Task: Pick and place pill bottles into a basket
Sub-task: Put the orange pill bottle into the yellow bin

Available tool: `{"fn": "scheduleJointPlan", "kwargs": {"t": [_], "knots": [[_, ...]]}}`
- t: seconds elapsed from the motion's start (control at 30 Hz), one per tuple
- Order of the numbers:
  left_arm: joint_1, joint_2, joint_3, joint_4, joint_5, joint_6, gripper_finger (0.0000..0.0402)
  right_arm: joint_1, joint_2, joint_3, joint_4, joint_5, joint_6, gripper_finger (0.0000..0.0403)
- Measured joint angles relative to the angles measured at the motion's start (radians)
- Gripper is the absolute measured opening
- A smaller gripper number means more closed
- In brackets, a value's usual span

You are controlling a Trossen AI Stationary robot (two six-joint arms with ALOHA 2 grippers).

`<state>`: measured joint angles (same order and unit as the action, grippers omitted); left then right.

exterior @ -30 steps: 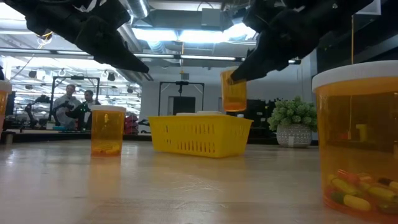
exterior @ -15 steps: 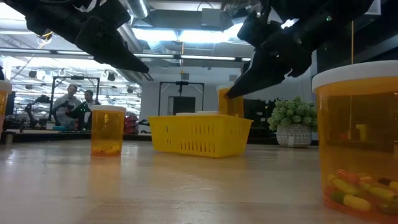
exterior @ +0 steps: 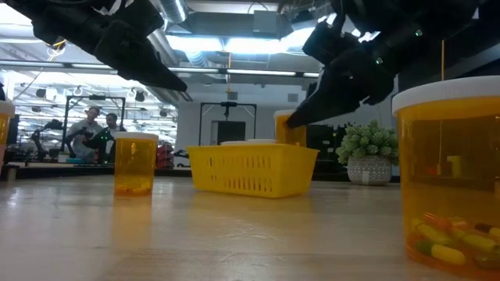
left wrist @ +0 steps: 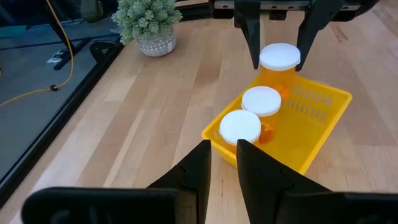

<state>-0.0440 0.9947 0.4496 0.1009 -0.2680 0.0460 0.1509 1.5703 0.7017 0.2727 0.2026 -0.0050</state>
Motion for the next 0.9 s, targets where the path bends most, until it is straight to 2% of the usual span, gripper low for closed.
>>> {"fn": "scheduleJointPlan", "kwargs": {"t": [0.17,0.9], "knots": [[0.000,0.000,0.000,0.000,0.000,0.000,0.0072,0.000,0.000,-0.023,0.040,0.001,-0.003,0.0227],[0.000,0.000,0.000,0.000,0.000,-0.006,0.0072,0.000,0.000,-0.023,-0.010,-0.002,-0.001,0.0227]]}}
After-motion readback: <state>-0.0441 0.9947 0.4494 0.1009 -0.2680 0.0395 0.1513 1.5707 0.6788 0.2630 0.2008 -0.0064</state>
